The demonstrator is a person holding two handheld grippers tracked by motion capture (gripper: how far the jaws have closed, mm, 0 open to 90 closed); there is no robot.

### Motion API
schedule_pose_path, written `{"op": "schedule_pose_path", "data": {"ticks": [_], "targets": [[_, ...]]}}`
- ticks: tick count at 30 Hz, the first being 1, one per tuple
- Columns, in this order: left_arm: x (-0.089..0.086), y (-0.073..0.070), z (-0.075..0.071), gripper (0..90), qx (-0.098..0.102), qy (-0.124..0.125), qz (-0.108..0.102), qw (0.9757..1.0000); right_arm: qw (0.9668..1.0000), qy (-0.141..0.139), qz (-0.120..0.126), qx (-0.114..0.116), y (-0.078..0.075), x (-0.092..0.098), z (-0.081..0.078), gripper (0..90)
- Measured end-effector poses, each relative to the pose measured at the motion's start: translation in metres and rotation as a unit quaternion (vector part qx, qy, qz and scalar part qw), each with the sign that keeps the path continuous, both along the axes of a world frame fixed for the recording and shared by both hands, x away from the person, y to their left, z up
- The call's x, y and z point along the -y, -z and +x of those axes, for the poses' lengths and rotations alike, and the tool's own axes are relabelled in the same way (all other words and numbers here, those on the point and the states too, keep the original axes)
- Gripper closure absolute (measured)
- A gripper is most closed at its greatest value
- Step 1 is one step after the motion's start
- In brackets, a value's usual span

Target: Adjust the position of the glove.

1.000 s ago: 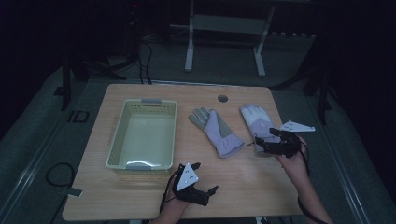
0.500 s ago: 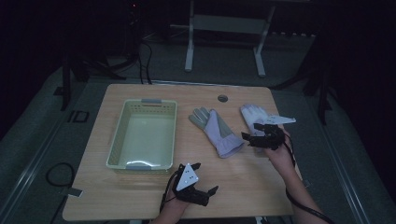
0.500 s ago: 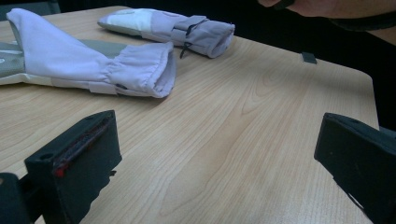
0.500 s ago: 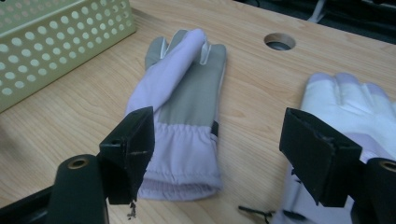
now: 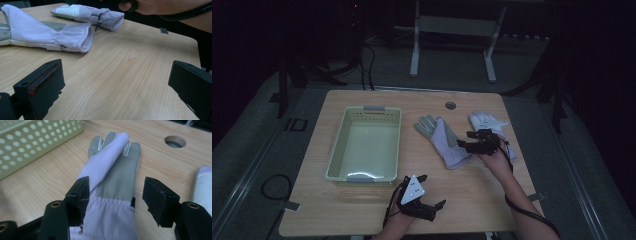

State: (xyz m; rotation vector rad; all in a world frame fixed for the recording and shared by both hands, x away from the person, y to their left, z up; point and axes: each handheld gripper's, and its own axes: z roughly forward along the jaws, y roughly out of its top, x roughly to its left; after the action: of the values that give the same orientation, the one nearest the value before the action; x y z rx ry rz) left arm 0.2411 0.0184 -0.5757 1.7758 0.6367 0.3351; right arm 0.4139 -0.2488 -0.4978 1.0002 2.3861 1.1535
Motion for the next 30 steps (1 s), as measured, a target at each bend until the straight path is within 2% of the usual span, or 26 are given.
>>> {"op": "schedule_pose_path", "data": {"ticks": [11,13,19,20,21,24,27,30], "targets": [[0.0,0.0,0.0,0.5,-0.002,0.004,-0.002,1.0,0.9995,-0.016,-0.014,-0.023,0.02,-0.031,0.03,49.4],[0.0,0.0,0.0,0.5,-0.002,0.004,-0.003,1.0,0.9993,-0.019,-0.026,-0.021,0.023,-0.034,0.034,51.8],[0.0,0.0,0.001,0.5,-0.004,0.006,-0.005,1.0,0.9987,-0.02,-0.034,-0.034,0.036,-0.041,0.046,54.5],[0.0,0.0,0.001,0.5,-0.004,0.006,-0.005,1.0,0.9987,-0.02,-0.034,-0.034,0.036,-0.041,0.046,54.5],[0.0,0.0,0.001,0.5,-0.004,0.006,-0.005,1.0,0.9978,-0.02,-0.046,-0.042,0.041,-0.043,0.049,55.7],[0.0,0.0,0.0,0.5,-0.003,0.007,-0.004,1.0,0.9969,-0.02,-0.063,-0.043,0.047,-0.045,0.05,56.7],[0.0,0.0,0.0,0.5,-0.003,0.006,-0.003,1.0,0.997,-0.02,-0.054,-0.053,0.051,-0.044,0.051,61.0],[0.0,0.0,0.0,0.5,-0.003,0.006,-0.003,1.0,0.9967,-0.027,-0.058,-0.049,0.052,-0.044,0.052,68.8]]}}
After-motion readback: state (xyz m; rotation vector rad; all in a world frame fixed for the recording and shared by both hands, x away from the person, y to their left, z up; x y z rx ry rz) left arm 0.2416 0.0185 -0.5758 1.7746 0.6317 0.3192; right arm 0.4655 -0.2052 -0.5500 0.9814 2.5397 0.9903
